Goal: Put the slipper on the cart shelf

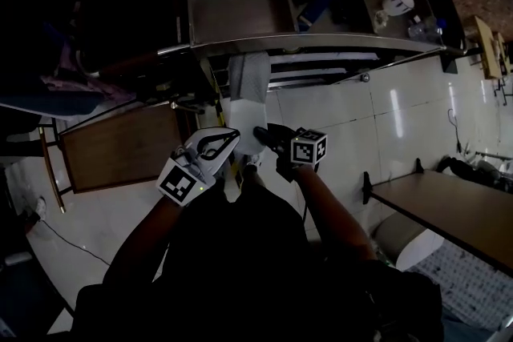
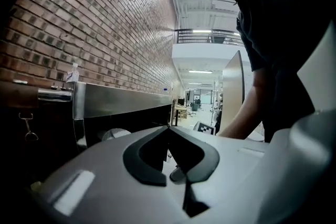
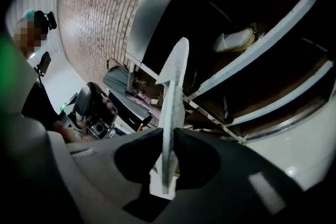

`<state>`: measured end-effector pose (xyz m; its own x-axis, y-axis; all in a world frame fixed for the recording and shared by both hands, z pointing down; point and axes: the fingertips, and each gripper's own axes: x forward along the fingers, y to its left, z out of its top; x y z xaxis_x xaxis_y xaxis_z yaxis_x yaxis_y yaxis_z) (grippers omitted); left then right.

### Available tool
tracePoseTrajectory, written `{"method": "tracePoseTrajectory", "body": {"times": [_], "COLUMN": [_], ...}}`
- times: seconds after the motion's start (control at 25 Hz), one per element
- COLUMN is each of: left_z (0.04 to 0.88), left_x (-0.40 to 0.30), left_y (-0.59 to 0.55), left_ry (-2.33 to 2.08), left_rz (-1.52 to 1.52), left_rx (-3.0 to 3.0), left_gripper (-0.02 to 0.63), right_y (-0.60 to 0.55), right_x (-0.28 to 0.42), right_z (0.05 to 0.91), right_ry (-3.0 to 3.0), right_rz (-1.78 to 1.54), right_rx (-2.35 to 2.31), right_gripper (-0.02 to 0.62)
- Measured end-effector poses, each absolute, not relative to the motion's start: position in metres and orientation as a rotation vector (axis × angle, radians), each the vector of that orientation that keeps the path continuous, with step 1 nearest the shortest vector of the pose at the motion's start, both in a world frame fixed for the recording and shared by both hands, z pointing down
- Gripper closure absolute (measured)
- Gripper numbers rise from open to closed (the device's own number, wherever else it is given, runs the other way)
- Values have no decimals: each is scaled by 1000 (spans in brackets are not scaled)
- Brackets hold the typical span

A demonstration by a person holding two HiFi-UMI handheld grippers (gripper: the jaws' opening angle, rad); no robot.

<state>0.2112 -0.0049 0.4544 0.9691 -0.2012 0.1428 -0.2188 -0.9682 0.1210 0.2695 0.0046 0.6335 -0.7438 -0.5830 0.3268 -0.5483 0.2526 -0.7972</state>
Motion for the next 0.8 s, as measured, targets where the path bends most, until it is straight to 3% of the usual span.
{"method": "tracePoseTrajectory", "body": {"times": [0.8], "left_z": [486], "left_x": [240], "left_y": [-64], "left_ry": [-459], "left_rz": [223], "left_rx": [2953], "left_gripper": [604], "right_y": [-104], "right_x": [298], "right_z": [665], "right_ry": [2500], "right_rz": [-1603], "right_rx": [-1118], "right_gripper": [531]}}
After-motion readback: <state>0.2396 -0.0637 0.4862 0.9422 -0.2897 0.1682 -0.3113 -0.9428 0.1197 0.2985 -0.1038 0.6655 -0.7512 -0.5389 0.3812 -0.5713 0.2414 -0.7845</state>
